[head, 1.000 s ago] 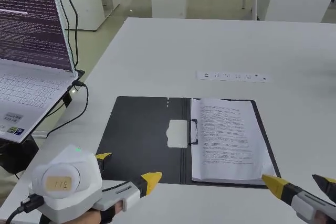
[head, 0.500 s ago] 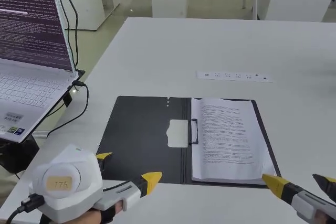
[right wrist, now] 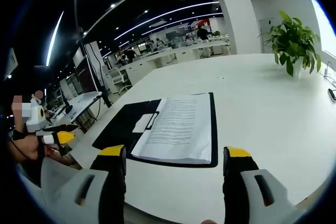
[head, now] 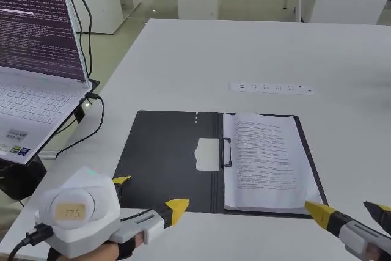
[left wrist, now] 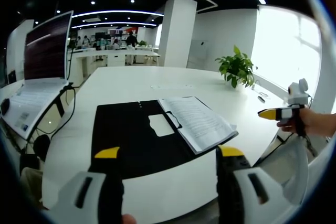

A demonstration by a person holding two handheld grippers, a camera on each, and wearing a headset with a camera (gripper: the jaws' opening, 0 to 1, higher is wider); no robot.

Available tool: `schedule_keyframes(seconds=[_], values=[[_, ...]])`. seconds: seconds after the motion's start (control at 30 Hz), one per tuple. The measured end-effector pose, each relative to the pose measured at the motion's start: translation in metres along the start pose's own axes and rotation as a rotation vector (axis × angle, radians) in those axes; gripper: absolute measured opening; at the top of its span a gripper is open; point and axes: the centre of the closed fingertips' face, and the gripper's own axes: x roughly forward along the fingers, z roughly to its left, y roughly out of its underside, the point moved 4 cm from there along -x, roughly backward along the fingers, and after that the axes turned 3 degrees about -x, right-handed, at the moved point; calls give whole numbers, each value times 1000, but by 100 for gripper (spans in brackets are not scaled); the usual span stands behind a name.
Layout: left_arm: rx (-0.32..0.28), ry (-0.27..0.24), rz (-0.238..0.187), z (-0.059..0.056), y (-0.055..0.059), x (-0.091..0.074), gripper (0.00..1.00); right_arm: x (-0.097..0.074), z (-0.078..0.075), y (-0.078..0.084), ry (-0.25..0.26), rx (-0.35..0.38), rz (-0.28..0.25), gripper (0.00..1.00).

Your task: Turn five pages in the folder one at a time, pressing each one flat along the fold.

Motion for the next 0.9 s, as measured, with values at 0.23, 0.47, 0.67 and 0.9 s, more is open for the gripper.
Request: schedule_keyframes(seconds=[0.23,0.47,0.67,0.9], values=[[6,-9,3,1,-1,0,72,-1,0,-2,-4,-11,0,75],[19,-11,13,1,1,1,73,-3,1,-7,-1,-40,-7,76],[24,-18,15,2,-1,2,73,-5,0,-4,2,-35,-9,76],[29,-13,25,0,-1,5,72,-5,-4,-2,6,-26,-8,76]])
